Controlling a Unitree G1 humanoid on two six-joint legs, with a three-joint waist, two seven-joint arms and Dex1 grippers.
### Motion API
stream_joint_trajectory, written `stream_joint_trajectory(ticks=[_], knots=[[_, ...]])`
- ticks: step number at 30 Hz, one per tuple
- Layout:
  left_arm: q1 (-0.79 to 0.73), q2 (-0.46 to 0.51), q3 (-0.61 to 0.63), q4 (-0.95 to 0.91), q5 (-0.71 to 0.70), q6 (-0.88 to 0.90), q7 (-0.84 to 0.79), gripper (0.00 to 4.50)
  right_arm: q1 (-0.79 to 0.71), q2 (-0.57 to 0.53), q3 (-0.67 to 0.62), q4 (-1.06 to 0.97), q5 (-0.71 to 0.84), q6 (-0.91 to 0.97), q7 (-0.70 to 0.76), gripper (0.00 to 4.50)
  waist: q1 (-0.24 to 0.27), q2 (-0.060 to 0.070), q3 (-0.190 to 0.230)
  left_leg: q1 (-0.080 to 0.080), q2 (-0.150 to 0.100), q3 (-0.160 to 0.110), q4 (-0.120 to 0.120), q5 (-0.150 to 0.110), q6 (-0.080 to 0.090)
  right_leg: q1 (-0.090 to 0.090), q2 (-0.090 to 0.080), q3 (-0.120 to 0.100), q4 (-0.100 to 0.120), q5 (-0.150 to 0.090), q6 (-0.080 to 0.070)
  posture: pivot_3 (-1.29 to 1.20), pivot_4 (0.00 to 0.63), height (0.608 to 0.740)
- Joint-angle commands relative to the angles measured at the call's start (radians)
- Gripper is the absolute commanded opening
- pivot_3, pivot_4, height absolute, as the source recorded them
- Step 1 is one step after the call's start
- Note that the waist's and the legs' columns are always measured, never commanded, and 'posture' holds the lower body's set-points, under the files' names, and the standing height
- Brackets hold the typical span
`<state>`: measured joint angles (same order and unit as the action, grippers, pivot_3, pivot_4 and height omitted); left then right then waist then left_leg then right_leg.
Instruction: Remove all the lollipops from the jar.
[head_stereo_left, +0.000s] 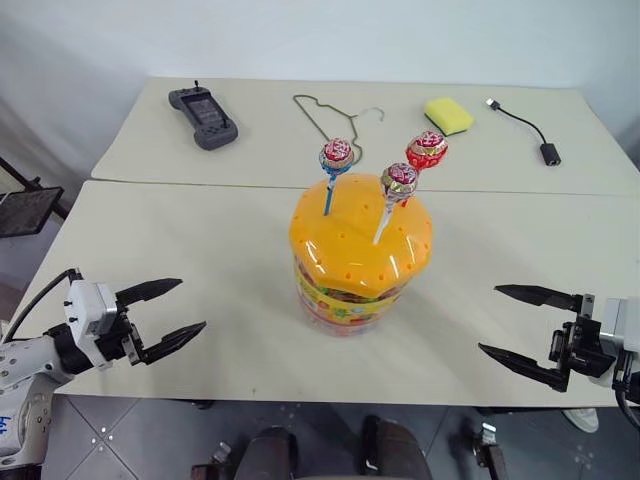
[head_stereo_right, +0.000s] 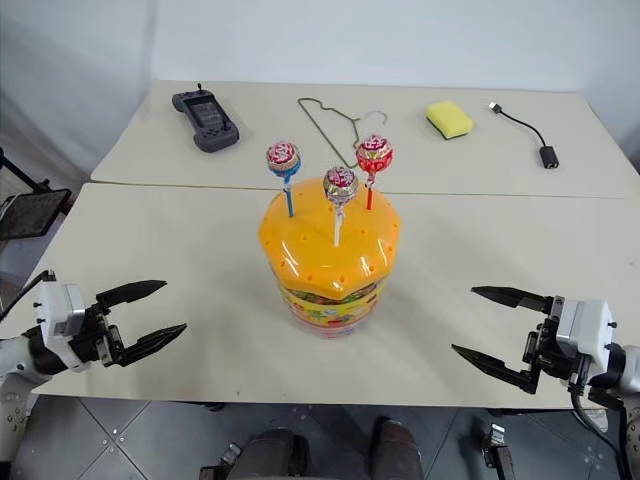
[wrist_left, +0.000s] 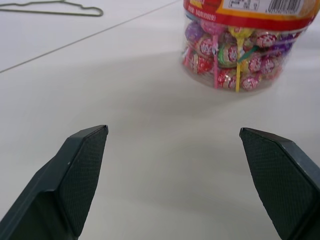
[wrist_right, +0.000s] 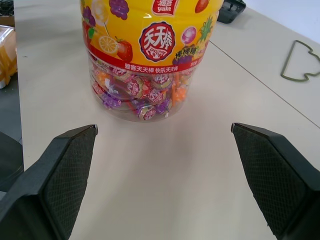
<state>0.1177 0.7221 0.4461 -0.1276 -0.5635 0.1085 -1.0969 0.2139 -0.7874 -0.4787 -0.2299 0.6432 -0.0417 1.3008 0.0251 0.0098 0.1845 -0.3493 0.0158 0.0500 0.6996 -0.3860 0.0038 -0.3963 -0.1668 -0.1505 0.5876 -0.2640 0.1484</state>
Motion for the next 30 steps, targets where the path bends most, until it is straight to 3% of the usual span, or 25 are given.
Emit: stream_joint_trajectory(ticks=[1, 3, 7, 11, 14, 17, 21, 28, 30], knots=[[-0.006, 0.018, -0.002, -0.015, -0.037, 0.026, -0.028, 4.5, 0.001, -0.002, -0.014, -0.021, 0.017, -0.002, 0.006, 4.49, -0.001, 0.0, 0.0, 0.0, 0.0, 0.0, 0.0, 0.0, 0.0, 0.0, 0.0, 0.0, 0.0, 0.0, 0.0, 0.0, 0.15, 0.74], [-0.039, 0.026, 0.019, -0.048, -0.166, 0.144, -0.027, 4.5, 0.01, 0.01, -0.031, -0.064, 0.078, 0.037, -0.012, 4.49, -0.002, 0.0, 0.0, 0.0, 0.0, 0.0, 0.0, 0.0, 0.0, 0.0, 0.0, 0.0, 0.0, 0.0, 0.0, 0.0, 0.15, 0.74], [-0.279, 0.098, 0.083, 0.029, -0.494, 0.466, 0.033, 4.5, -0.005, 0.038, -0.13, -0.259, 0.345, 0.18, -0.208, 4.49, 0.006, 0.0, 0.0, -0.002, 0.0, -0.005, 0.004, 0.0, 0.0, 0.0, 0.0, -0.001, 0.004, 0.0, 0.0, 0.0, 0.15, 0.74], [-0.546, 0.099, 0.018, 0.106, -0.597, 0.58, -0.001, 4.5, -0.044, 0.046, -0.221, -0.481, 0.567, 0.21, -0.431, 4.49, 0.001, 0.0, 0.0, -0.001, 0.0, -0.006, 0.005, 0.0, -0.001, 0.001, 0.0, -0.001, 0.003, 0.0, 0.0, 0.0, 0.15, 0.74], [-0.689, 0.068, -0.105, 0.118, -0.557, 0.613, -0.062, 4.5, -0.041, 0.08, -0.198, -0.607, 0.607, 0.199, -0.516, 4.49, 0.002, -0.001, 0.0, 0.001, -0.001, -0.005, 0.001, 0.0, -0.001, 0.001, 0.0, -0.001, 0.004, 0.0, 0.0, 0.0, 0.15, 0.74], [-0.856, -0.031, -0.229, 0.154, -0.477, 0.569, -0.09, 4.5, 0.003, 0.127, -0.145, -0.71, 0.608, 0.195, -0.569, 4.49, 0.008, -0.002, -0.001, -0.001, -0.002, -0.006, 0.001, 0.0, -0.001, 0.001, 0.0, -0.002, 0.002, 0.0, 0.0, 0.0, 0.15, 0.74], [-0.971, -0.126, -0.33, 0.193, -0.384, 0.524, -0.134, 4.5, 0.078, 0.171, -0.109, -0.752, 0.538, 0.18, -0.546, 4.49, 0.0, -0.005, -0.001, -0.002, -0.002, -0.004, 0.002, 0.0, -0.001, 0.001, 0.0, -0.002, 0.001, 0.0, 0.0, 0.0, 0.15, 0.74], [-1.046, -0.183, -0.398, 0.245, -0.294, 0.495, -0.214, 4.5, 0.158, 0.201, -0.112, -0.758, 0.491, 0.141, -0.509, 4.49, -0.004, -0.005, -0.001, 0.0, 0.0, -0.001, 0.001, 0.0, 0.0, 0.0, 0.002, 0.001, 0.001, 0.0, 0.0, 0.0, 0.15, 0.74], [-1.056, -0.201, -0.406, 0.264, -0.297, 0.513, -0.234, 4.1, 0.215, 0.221, -0.127, -0.768, 0.5, 0.13, -0.492, 4.5, -0.001, -0.005, -0.001, 0.0, -0.001, 0.0, 0.002, 0.0, 0.0, 0.0, 0.002, 0.001, 0.001, 0.0, 0.0, 0.0, 0.15, 0.74]])
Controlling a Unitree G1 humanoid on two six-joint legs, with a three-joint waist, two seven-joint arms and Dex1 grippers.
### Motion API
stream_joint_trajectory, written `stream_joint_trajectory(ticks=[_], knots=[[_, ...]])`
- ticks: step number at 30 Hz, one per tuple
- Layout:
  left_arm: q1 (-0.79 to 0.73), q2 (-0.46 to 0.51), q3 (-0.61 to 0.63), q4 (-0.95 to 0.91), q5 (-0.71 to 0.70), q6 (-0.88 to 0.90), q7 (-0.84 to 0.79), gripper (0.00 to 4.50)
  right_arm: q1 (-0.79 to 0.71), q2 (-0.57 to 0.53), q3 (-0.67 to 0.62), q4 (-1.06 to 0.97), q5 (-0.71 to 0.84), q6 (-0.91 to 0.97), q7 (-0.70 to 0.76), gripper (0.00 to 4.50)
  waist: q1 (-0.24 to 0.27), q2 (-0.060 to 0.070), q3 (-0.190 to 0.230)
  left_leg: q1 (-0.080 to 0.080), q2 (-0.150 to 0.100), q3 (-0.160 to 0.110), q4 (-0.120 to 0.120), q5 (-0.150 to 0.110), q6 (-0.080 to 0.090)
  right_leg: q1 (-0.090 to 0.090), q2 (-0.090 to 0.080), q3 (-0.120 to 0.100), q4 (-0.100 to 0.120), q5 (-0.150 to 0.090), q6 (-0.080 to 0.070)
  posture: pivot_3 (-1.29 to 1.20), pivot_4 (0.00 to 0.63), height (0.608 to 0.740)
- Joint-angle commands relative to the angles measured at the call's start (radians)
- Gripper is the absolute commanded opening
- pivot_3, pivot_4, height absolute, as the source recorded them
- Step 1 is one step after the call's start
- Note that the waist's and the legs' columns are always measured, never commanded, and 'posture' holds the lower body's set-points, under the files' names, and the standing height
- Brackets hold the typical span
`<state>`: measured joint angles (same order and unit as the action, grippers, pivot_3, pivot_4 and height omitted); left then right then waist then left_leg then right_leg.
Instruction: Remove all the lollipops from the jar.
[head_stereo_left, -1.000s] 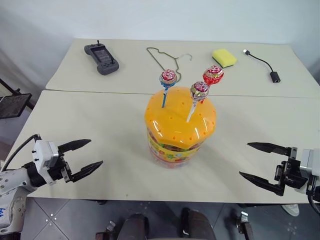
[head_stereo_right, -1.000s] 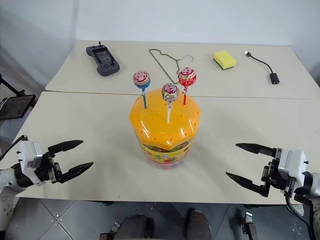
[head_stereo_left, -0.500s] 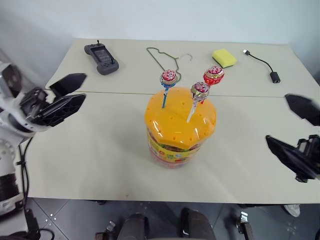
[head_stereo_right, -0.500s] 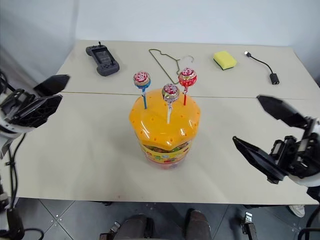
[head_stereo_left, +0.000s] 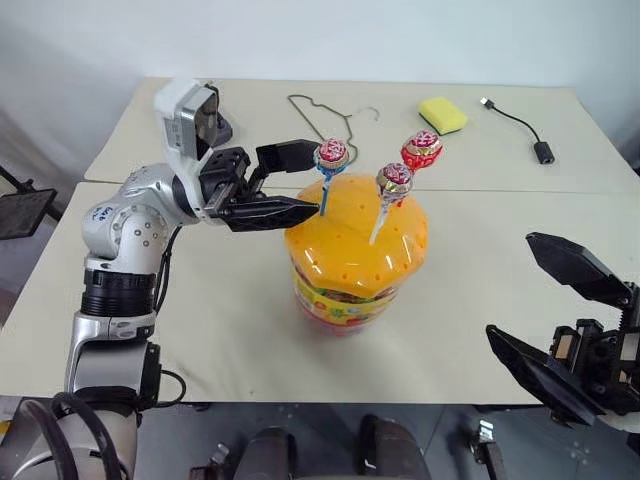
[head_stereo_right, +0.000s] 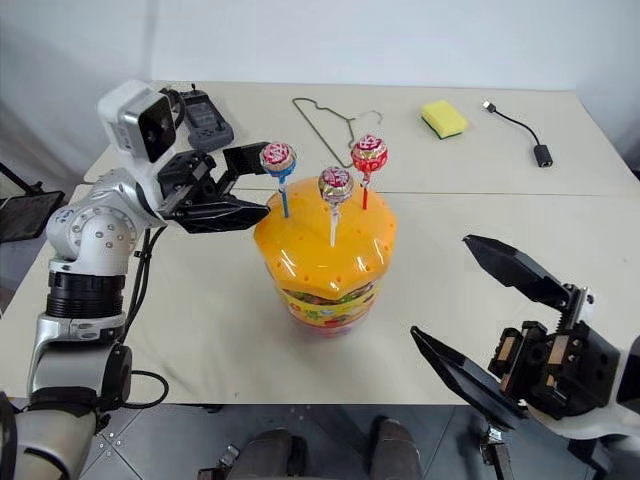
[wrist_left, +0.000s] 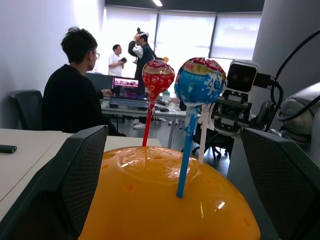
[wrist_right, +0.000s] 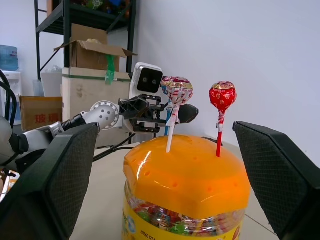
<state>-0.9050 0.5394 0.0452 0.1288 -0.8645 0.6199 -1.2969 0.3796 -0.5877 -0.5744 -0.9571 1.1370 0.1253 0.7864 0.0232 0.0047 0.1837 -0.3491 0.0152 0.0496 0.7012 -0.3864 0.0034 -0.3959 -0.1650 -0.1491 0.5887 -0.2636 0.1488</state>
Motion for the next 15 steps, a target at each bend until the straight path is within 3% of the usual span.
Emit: stream_joint_trajectory(ticks=[1, 14, 15], knots=[[-0.037, -0.027, -0.006, 0.016, 0.005, 0.004, -0.042, 3.97, 0.071, 0.029, -0.036, -0.045, 0.007, -0.044, 0.029, 4.5, 0.005, 0.0, 0.0, 0.0, 0.0, 0.0, 0.0, 0.0, 0.0, 0.0, 0.0, 0.0, 0.0, 0.0, 0.0, 0.0, 0.15, 0.74], [-0.08, -0.1, 0.018, 0.018, 0.016, -0.009, -0.042, 0.03, 0.094, 0.03, -0.019, -0.055, -0.014, -0.09, -0.014, 4.5, 0.003, 0.0, 0.0, -0.001, 0.0, -0.001, 0.001, 0.0, 0.0, 0.0, 0.0, 0.0, 0.0, 0.0, 0.0, 0.0, 0.15, 0.74], [-0.084, -0.108, 0.035, 0.019, -0.005, 0.007, -0.028, 0.03, 0.091, 0.027, -0.018, -0.051, -0.014, -0.09, -0.013, 4.5, 0.003, 0.0, 0.0, -0.001, 0.0, -0.001, 0.001, 0.0, 0.0, 0.0, 0.0, 0.0, 0.0, 0.0, 0.0, 0.0, 0.15, 0.74]])
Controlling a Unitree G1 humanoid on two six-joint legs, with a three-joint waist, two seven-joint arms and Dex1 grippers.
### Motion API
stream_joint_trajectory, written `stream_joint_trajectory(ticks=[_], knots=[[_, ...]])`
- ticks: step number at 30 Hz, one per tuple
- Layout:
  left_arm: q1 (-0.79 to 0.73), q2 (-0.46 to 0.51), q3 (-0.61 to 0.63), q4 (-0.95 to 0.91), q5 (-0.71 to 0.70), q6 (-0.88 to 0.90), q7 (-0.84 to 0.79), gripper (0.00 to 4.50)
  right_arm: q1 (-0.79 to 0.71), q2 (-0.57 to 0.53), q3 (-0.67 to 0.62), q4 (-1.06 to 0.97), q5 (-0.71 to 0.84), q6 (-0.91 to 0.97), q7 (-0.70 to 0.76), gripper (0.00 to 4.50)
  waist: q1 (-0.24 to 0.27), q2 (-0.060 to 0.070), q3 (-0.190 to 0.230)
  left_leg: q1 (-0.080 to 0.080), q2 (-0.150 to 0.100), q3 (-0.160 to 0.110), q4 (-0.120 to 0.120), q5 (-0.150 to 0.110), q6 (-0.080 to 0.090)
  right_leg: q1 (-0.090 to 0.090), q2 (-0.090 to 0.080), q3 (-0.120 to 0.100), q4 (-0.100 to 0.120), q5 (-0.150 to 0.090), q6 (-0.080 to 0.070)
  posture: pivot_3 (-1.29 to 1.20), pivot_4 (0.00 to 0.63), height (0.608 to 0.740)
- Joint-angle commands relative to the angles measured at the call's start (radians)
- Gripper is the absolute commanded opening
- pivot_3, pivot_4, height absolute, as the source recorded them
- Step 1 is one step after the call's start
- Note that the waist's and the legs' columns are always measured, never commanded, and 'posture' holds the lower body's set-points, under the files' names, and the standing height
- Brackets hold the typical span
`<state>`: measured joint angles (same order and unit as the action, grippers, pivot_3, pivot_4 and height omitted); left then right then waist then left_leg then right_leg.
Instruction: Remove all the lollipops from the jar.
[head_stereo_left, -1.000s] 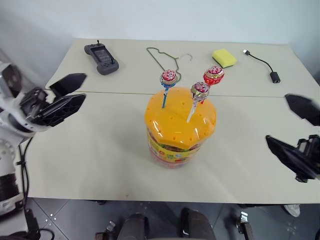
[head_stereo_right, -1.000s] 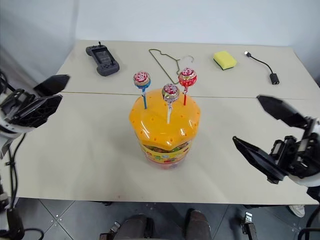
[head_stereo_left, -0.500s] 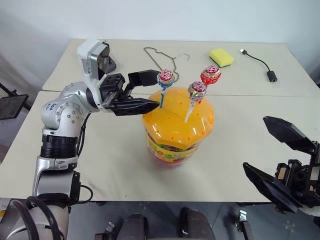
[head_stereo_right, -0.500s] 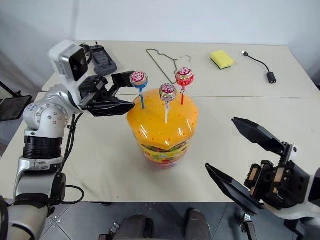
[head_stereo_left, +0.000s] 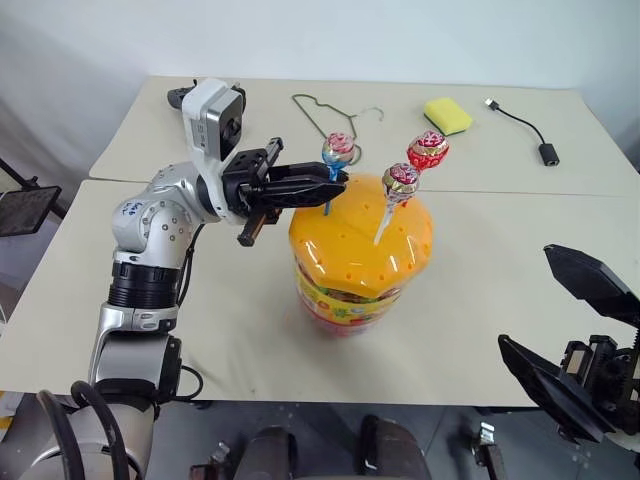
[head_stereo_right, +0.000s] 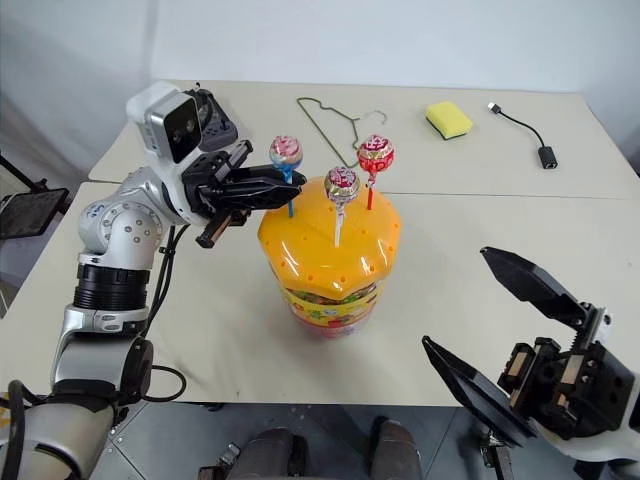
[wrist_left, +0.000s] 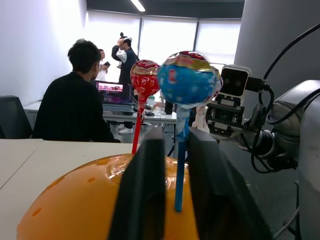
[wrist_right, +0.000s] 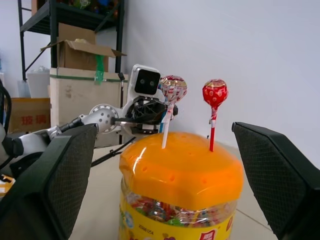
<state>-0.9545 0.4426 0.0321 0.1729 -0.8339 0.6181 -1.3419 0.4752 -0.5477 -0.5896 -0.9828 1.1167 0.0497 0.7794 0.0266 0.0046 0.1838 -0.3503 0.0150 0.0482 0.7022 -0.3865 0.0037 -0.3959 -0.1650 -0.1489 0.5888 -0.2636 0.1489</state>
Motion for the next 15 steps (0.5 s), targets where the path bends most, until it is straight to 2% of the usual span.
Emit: stream_joint_trajectory(ticks=[1, 5, 9, 12, 15], knots=[[-0.049, -0.023, 0.083, -0.013, -0.081, 0.048, 0.056, 0.03, -0.014, -0.019, -0.002, -0.017, 0.009, -0.015, -0.001, 4.5, 0.0, 0.0, 0.0, 0.0, 0.0, 0.0, 0.0, 0.0, 0.0, 0.0, 0.0, 0.0, 0.0, 0.0, 0.0, 0.0, 0.15, 0.74], [-0.112, -0.061, 0.23, 0.064, -0.211, 0.14, 0.232, 0.03, -0.08, -0.063, 0.006, 0.027, 0.042, -0.002, 0.018, 4.5, 0.0, -0.001, 0.0, -0.001, 0.0, -0.001, 0.001, 0.0, 0.0, 0.0, 0.0, 0.0, 0.0, 0.0, 0.0, 0.0, 0.15, 0.74], [-0.144, -0.019, 0.371, 0.158, -0.257, 0.163, 0.409, 0.03, -0.143, -0.133, 0.026, 0.055, 0.066, 0.031, 0.068, 4.5, -0.003, -0.001, 0.0, 0.0, 0.0, -0.001, 0.001, 0.0, 0.0, 0.0, 0.0, 0.0, 0.001, 0.0, 0.0, 0.0, 0.15, 0.74], [-0.059, 0.128, 0.356, 0.177, -0.134, 0.172, 0.44, 0.03, -0.163, -0.213, 0.047, 0.08, 0.044, 0.067, 0.182, 4.5, -0.01, -0.001, 0.0, 0.001, 0.0, 0.001, -0.001, 0.0, 0.0, 0.0, 0.0, 0.001, 0.001, 0.0, 0.0, 0.0, 0.15, 0.74], [0.151, 0.378, 0.246, 0.15, 0.047, 0.246, 0.437, 0.03, -0.196, -0.268, 0.09, 0.141, 0.001, 0.086, 0.302, 4.5, -0.024, -0.001, 0.0, 0.006, 0.0, 0.004, -0.006, 0.0, 0.0, 0.0, 0.0, 0.003, 0.001, 0.0, 0.0, 0.0, 0.15, 0.74]])
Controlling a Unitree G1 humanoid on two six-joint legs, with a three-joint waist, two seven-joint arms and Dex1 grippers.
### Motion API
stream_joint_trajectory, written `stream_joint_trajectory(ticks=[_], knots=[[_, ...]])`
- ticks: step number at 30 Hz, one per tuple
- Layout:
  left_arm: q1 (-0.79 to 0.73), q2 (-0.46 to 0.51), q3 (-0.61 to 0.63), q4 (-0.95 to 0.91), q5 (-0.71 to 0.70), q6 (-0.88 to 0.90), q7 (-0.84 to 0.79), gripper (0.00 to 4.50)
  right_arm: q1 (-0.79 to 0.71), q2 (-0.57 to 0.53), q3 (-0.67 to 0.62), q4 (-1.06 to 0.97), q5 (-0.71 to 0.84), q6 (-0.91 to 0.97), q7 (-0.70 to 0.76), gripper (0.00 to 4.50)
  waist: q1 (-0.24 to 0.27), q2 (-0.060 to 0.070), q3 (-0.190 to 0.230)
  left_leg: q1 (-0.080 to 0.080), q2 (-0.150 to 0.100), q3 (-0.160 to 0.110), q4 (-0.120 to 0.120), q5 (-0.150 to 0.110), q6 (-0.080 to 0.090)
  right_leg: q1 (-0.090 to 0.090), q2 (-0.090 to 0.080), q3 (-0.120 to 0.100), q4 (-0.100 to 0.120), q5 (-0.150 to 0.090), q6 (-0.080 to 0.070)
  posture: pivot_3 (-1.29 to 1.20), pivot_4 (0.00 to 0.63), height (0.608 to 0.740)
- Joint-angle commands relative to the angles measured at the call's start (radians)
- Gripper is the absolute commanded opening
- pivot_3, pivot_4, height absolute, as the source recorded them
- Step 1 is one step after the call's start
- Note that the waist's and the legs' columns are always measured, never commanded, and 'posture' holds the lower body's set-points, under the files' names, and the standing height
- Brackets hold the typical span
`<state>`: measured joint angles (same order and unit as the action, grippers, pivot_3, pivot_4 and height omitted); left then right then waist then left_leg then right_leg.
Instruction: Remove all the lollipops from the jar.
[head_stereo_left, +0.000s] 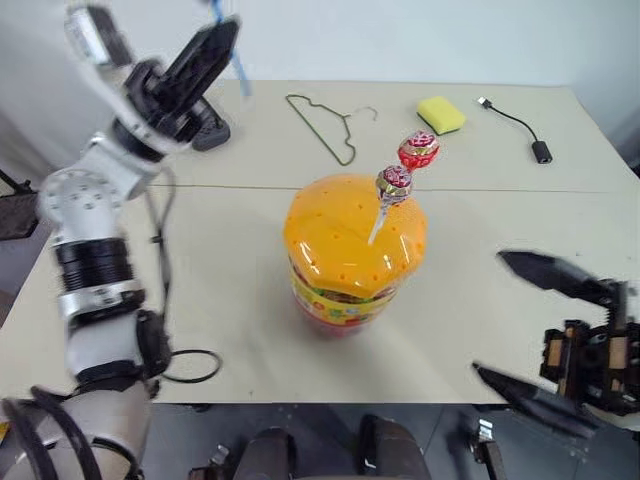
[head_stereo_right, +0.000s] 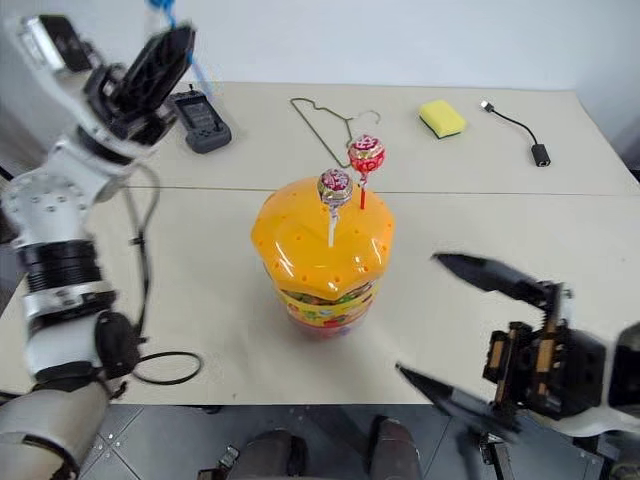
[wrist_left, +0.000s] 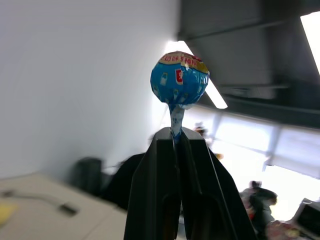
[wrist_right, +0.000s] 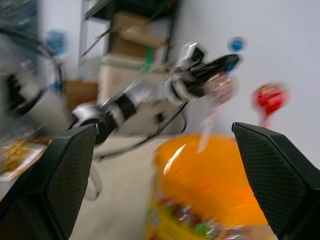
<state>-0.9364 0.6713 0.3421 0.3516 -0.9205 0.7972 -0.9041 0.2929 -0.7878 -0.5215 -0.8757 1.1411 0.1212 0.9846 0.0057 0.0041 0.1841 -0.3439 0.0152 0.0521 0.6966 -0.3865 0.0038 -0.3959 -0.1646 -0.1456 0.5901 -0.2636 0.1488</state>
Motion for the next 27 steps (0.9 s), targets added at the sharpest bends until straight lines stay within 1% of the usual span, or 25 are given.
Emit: stream_joint_trajectory(ticks=[1, 3, 5, 7, 9, 11, 14, 17, 18, 20, 21, 23, 26, 27], knots=[[0.185, 0.207, -0.085, -0.042, 0.16, 0.102, 0.0, 0.03, -0.019, -0.034, 0.03, 0.051, -0.031, 0.018, 0.124, 4.5, -0.007, 0.0, 0.0, 0.001, 0.0, 0.001, -0.001, 0.0, 0.0, 0.0, 0.0, 0.001, 0.0, 0.0, 0.0, 0.0, 0.15, 0.74], [0.283, 0.295, -0.097, -0.069, 0.188, 0.163, 0.009, 0.03, -0.025, -0.038, 0.046, 0.089, -0.055, 0.02, 0.18, 4.5, -0.005, -0.003, 0.002, 0.002, 0.0, 0.001, -0.002, 0.0, 0.0, 0.0, 0.0, 0.002, 0.0, 0.0, 0.0, 0.0, 0.15, 0.74], [0.455, 0.394, -0.089, -0.13, 0.249, 0.195, 0.03, 0.03, -0.033, -0.046, 0.084, 0.148, -0.128, 0.003, 0.259, 4.5, 0.011, -0.008, 0.003, -0.001, 0.0, 0.0, 0.001, 0.0, 0.0, 0.0, 0.0, 0.002, 0.0, 0.0, 0.0, 0.0, 0.15, 0.74], [0.569, 0.441, -0.073, -0.179, 0.303, 0.196, 0.074, 0.03, -0.045, -0.045, 0.107, 0.185, -0.177, -0.008, 0.301, 4.5, 0.018, -0.011, 0.002, -0.002, 0.001, 0.0, 0.002, -0.001, 0.0, -0.001, 0.0, 0.003, -0.001, 0.0, 0.0, 0.0, 0.15, 0.74], [0.618, 0.442, -0.051, -0.207, 0.326, 0.184, 0.112, 0.03, -0.056, -0.04, 0.116, 0.204, -0.202, -0.011, 0.321, 4.5, 0.031, -0.011, 0.002, -0.003, 0.0, -0.001, 0.003, -0.002, 0.001, -0.001, 0.0, 0.005, -0.001, 0.0, 0.0, 0.0, 0.15, 0.74], [0.697, 0.43, -0.01, -0.25, 0.322, 0.213, 0.13, 0.03, -0.072, -0.05, 0.127, 0.24, -0.239, -0.012, 0.342, 4.5, 0.042, -0.011, 0.002, -0.003, 0.0, -0.002, 0.004, -0.002, 0.001, -0.001, 0.0, 0.007, -0.001, 0.0, 0.0, 0.0, 0.15, 0.74], [0.817, 0.401, 0.037, -0.321, 0.307, 0.243, 0.134, 0.03, -0.079, -0.062, 0.116, 0.299, -0.282, -0.012, 0.379, 4.5, 0.04, -0.01, 0.002, -0.002, 0.0, 0.0, 0.003, -0.002, 0.001, -0.001, 0.001, 0.008, -0.001, 0.0, 0.0, 0.0, 0.15, 0.74], [0.88, 0.371, 0.072, -0.357, 0.316, 0.179, 0.109, 0.71, -0.066, -0.064, 0.072, 0.351, -0.289, -0.015, 0.412, 4.5, 0.038, -0.01, 0.002, 0.0, 0.0, 0.002, 0.001, -0.002, 0.0, -0.001, 0.001, 0.009, 0.0, 0.0, 0.0, 0.0, 0.15, 0.74], [0.884, 0.36, 0.086, -0.359, 0.314, 0.174, 0.115, 1.0, -0.064, -0.06, 0.059, 0.36, -0.282, -0.014, 0.414, 4.5, 0.038, -0.01, 0.002, 0.0, 0.0, 0.003, 0.001, -0.002, 0.0, -0.001, 0.001, 0.009, 0.0, 0.0, 0.0, 0.0, 0.15, 0.74], [0.893, 0.344, 0.105, -0.343, 0.336, 0.099, 0.105, 1.54, -0.06, -0.05, 0.029, 0.373, -0.267, -0.009, 0.408, 4.5, 0.038, -0.01, 0.003, 0.001, 0.0, 0.005, 0.001, -0.002, 0.0, -0.001, 0.001, 0.01, 0.0, 0.0, 0.0, 0.0, 0.15, 0.74], [0.902, 0.341, 0.113, -0.334, 0.337, 0.056, 0.07, 1.88, -0.063, -0.044, 0.009, 0.373, -0.244, 0.005, 0.388, 4.5, 0.038, -0.01, 0.003, 0.001, 0.001, 0.006, 0.001, -0.002, 0.0, -0.001, 0.002, 0.01, -0.001, 0.0, 0.0, 0.0, 0.15, 0.74], [0.925, 0.335, 0.145, -0.312, 0.326, -0.116, -0.09, 2.45, -0.081, -0.04, -0.033, 0.367, -0.169, 0.072, 0.302, 4.5, 0.034, -0.01, 0.003, 0.003, 0.001, 0.007, 0.001, -0.002, 0.0, -0.001, 0.002, 0.011, 0.0, 0.0, 0.0, 0.0, 0.15, 0.74], [0.878, 0.344, 0.18, -0.232, 0.316, -0.261, -0.21, 3.37, -0.143, -0.039, -0.068, 0.374, -0.044, 0.177, 0.133, 4.5, 0.025, -0.01, 0.003, 0.003, 0.002, 0.008, 0.001, -0.002, 0.0, -0.001, 0.002, 0.011, 0.0, 0.0, 0.0, 0.0, 0.15, 0.74], [0.851, 0.342, 0.193, -0.222, 0.295, -0.278, -0.239, 3.37, -0.171, -0.042, -0.07, 0.383, -0.017, 0.204, 0.088, 4.5, 0.023, -0.01, 0.003, 0.003, 0.002, 0.008, 0.001, -0.002, 0.0, -0.001, 0.002, 0.011, 0.0, 0.0, 0.0, 0.0, 0.15, 0.74]])
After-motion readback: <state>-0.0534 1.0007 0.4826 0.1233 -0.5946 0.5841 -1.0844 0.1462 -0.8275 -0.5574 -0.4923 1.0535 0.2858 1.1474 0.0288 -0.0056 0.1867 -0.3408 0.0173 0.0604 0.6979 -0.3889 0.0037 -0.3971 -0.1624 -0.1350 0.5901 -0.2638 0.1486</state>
